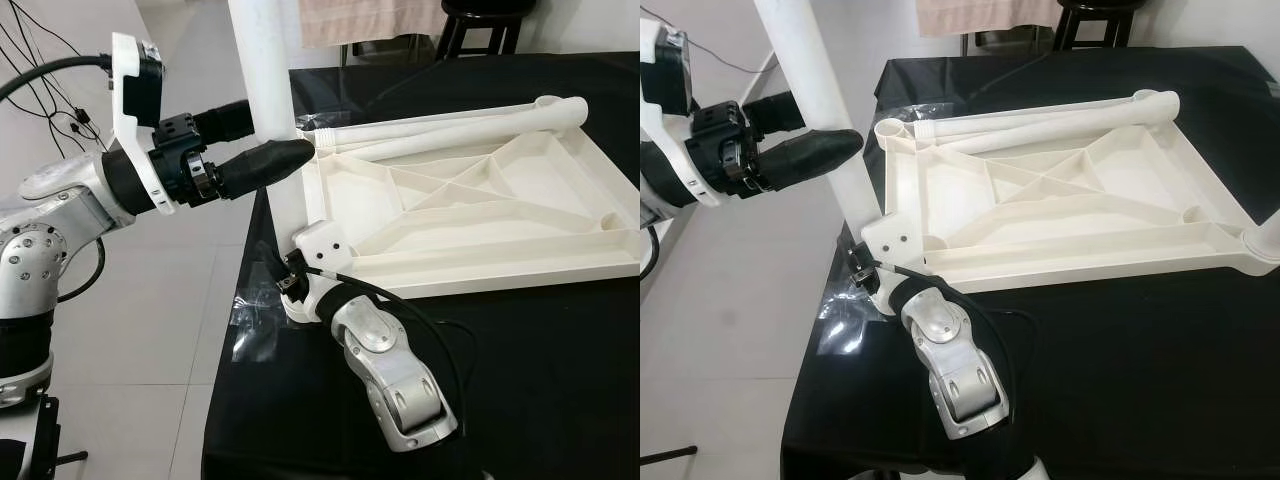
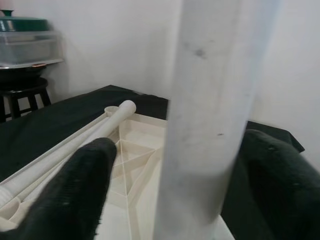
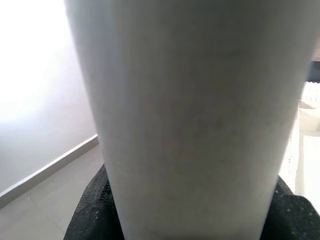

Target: Building children table

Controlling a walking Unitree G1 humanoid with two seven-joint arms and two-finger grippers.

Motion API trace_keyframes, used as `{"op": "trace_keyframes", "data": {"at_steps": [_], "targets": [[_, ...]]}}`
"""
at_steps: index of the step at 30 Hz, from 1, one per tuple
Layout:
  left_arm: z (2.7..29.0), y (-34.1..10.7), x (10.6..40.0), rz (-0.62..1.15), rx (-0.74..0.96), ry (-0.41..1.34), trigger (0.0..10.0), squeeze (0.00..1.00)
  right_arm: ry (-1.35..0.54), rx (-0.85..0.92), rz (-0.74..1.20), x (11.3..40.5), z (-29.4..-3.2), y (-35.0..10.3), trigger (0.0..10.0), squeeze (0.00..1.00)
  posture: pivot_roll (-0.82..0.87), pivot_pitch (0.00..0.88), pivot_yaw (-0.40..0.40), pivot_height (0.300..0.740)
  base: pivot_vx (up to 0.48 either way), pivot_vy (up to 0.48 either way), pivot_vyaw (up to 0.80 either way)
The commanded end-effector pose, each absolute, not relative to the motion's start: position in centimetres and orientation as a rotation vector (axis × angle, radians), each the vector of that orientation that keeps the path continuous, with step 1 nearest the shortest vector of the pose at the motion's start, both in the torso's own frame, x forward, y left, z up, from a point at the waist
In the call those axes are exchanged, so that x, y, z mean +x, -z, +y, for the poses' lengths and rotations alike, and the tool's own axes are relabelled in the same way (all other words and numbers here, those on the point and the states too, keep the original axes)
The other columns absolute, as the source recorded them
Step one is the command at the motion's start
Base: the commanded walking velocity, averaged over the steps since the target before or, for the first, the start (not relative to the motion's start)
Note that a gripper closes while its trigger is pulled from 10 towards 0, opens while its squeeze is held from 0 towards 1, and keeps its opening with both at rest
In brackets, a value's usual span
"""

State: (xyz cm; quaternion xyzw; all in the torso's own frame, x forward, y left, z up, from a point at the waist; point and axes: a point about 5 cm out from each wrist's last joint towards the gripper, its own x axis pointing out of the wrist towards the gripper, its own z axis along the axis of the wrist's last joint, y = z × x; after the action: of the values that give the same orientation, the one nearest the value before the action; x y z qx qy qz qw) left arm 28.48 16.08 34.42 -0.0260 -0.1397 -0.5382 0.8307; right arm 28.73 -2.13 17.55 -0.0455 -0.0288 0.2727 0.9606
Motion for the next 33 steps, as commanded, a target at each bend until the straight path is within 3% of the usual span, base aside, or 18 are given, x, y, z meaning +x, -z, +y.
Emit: {"op": "trace_keyframes", "data": {"at_steps": [1,3,4,18,19,24,25,26,27,30,31,32,33], "targets": [[15.7,-34.1,29.3,-0.260,-0.057,1.164,1.9,0.00,-0.526,-0.054,0.140,28.5,-2.5,-13.5,10.0,0.00,0.02,0.166,0.078,0.740,0.000,0.000,0.00],[15.7,-34.1,29.3,-0.260,-0.057,1.164,1.9,0.00,-0.526,-0.054,0.140,28.5,-2.5,-13.5,10.0,0.00,0.02,0.166,0.078,0.740,0.000,0.000,0.00],[15.6,-34.1,29.5,-0.255,-0.057,1.177,0.0,0.00,-0.526,-0.053,0.138,28.5,-2.5,-13.6,10.0,0.00,0.01,0.162,0.079,0.740,0.000,0.000,0.00],[14.9,-34.1,29.1,-0.248,-0.019,1.230,0.0,0.00,-0.573,-0.030,0.091,29.0,-2.2,-14.6,10.0,0.00,0.02,0.154,0.086,0.740,0.000,0.000,0.00],[14.7,-34.0,28.8,-0.244,-0.011,1.239,0.0,0.00,-0.652,-0.020,0.023,29.5,-2.3,-16.0,10.0,1.00,0.02,0.153,0.087,0.740,0.000,0.000,0.00],[14.6,-34.1,28.7,-0.244,-0.005,1.249,0.0,0.00,-0.754,-0.011,-0.052,30.1,-2.5,-17.5,10.0,1.00,0.02,0.151,0.089,0.740,0.000,0.000,0.00],[14.3,-34.0,28.5,-0.246,-0.003,1.264,0.0,0.00,-0.916,-0.036,-0.130,31.1,-3.6,-19.6,10.0,1.00,0.02,0.147,0.089,0.740,0.000,0.000,0.00],[14.3,-34.0,28.5,-0.246,-0.003,1.264,0.0,0.00,-0.916,-0.036,-0.130,31.1,-3.6,-19.6,10.0,1.00,0.02,0.147,0.089,0.740,0.000,0.000,0.00],[14.1,-34.0,28.4,-0.247,-0.001,1.276,0.0,0.00,-1.060,-0.096,-0.195,31.7,-4.7,-21.4,10.0,1.00,0.01,0.144,0.090,0.740,0.000,0.000,0.00],[14.1,-34.0,28.4,-0.247,-0.001,1.276,0.0,0.00,-1.060,-0.096,-0.195,31.7,-4.7,-21.4,10.0,1.00,0.01,0.144,0.090,0.740,0.000,0.000,0.00],[13.8,-33.9,28.4,-0.248,-0.001,1.289,0.0,0.00,-1.199,-0.178,-0.224,32.3,-5.8,-23.0,10.0,0.71,0.01,0.145,0.093,0.740,0.000,0.000,0.00],[13.5,-33.7,28.3,-0.247,-0.002,1.300,0.0,0.00,-1.320,-0.245,-0.234,32.7,-6.3,-24.3,10.0,0.00,0.01,0.144,0.093,0.740,0.000,0.000,0.00],[13.5,-33.7,28.3,-0.247,-0.002,1.300,0.0,0.00,-1.320,-0.245,-0.234,32.7,-6.3,-24.3,10.0,0.00,0.01,0.144,0.093,0.740,0.000,0.000,0.00]]}}
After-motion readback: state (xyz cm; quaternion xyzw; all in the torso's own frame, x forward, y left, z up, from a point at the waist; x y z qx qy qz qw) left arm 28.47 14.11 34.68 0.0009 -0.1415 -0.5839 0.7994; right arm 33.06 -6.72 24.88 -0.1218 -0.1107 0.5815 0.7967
